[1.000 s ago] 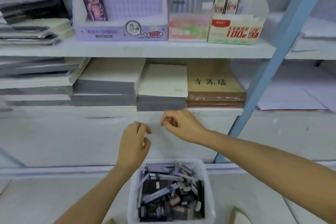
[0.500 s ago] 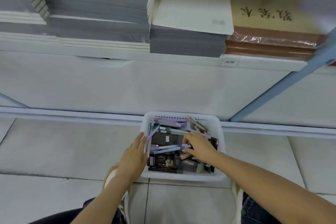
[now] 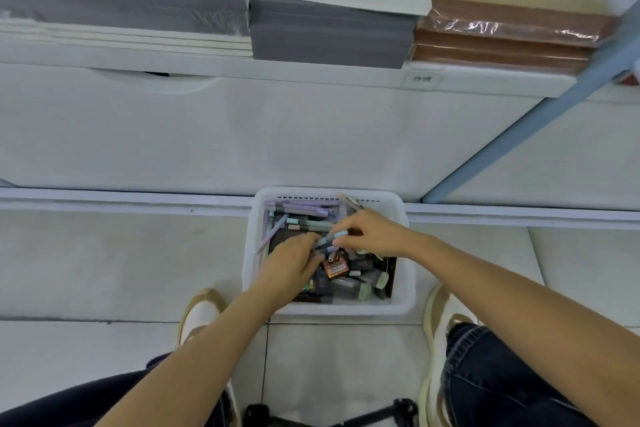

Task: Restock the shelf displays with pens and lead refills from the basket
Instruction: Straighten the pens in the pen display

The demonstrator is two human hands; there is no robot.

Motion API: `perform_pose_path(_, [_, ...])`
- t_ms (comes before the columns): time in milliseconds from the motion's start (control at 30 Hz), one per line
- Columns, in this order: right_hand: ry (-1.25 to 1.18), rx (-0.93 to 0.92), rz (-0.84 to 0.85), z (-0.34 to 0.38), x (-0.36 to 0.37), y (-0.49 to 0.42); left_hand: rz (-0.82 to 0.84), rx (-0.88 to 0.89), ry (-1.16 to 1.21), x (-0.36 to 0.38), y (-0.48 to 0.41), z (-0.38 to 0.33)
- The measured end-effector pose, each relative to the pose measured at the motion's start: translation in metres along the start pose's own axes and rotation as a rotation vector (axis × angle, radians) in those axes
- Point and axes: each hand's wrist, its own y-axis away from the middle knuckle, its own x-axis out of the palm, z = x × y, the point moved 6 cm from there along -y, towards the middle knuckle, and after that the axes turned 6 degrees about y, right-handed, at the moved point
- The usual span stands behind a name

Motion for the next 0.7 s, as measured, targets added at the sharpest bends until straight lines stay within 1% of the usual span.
perform_pose_path(33, [-0.032,0.010,-0.015,0.000,-0.001,0.005,0.035,-0.041,0.031,0.007,-0.004,-0.002])
perform_pose_path(100, [-0.114,0.102,-0.087,-0.011,0.000,0.017,0.065,-0.113,0.052,0.017,-0.007,0.002])
perform_pose_path(133, [-0.114,0.157,-0.105,-0.021,0.005,0.024,0.084,-0.151,0.085,0.021,-0.007,0.006])
perform_pose_path(167, [-0.061,0.200,-0.092,-0.029,0.014,0.031,0.112,-0.188,0.130,0.024,-0.004,0.011])
perform_pose_path(267, [0.238,0.263,0.051,-0.045,0.052,0.045,0.212,-0.256,0.185,0.034,0.004,0.022])
perform_pose_path(333, [0.291,0.299,0.049,-0.048,0.070,0.046,0.233,-0.272,0.166,0.037,0.009,0.025])
perform_pose_path(400, [0.338,0.309,-0.003,-0.046,0.077,0.042,0.235,-0.289,0.159,0.038,0.012,0.025])
perform_pose_path(533, [0.437,0.308,-0.029,-0.046,0.083,0.037,0.229,-0.314,0.197,0.037,0.013,0.024])
perform_pose_path(633, [0.377,0.302,-0.054,-0.050,0.080,0.034,0.211,-0.320,0.234,0.036,0.013,0.026])
perform_pose_path(700, [0.302,0.263,-0.086,-0.052,0.072,0.035,0.211,-0.316,0.228,0.036,0.012,0.027])
